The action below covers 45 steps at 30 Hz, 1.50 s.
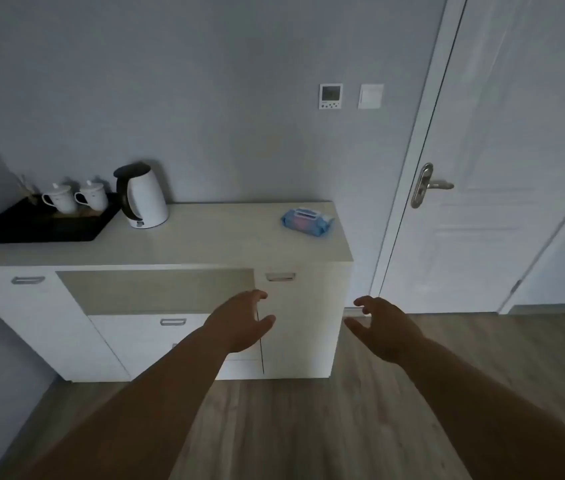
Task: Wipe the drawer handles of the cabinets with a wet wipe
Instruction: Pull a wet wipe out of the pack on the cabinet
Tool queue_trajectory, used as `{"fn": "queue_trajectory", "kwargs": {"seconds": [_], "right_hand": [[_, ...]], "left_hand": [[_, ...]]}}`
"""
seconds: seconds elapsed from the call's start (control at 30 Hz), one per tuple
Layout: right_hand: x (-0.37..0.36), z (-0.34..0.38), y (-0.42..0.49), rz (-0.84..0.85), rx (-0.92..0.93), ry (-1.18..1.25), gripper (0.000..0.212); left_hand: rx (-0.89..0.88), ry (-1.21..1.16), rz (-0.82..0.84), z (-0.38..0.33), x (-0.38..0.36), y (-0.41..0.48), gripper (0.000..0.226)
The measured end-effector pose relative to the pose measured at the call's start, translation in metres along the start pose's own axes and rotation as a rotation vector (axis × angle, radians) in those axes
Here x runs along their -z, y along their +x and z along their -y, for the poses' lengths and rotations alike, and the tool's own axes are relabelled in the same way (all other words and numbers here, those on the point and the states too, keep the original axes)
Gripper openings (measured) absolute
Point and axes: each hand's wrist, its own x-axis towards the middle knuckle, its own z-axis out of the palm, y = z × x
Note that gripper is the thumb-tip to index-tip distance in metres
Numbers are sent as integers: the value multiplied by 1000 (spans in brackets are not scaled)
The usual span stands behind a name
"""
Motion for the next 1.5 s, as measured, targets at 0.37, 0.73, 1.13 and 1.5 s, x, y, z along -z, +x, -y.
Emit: {"fn": "queue_trajectory", "kwargs": {"seconds": [0.37,0.73,1.13,1.5], "right_hand": [[-43,-30,99,209,21,-20,55],[-59,-42,220,292,57,-35,51],[-76,0,363,237,11,-82,45],[-97,21,430,245,-117,-64,44]], "left_hand": [[134,49,138,3,-23,100,66],[178,77,153,24,-27,201,68],[68,196,232,100,3,355,71],[-91,359,368,121,-3,452,72]]}}
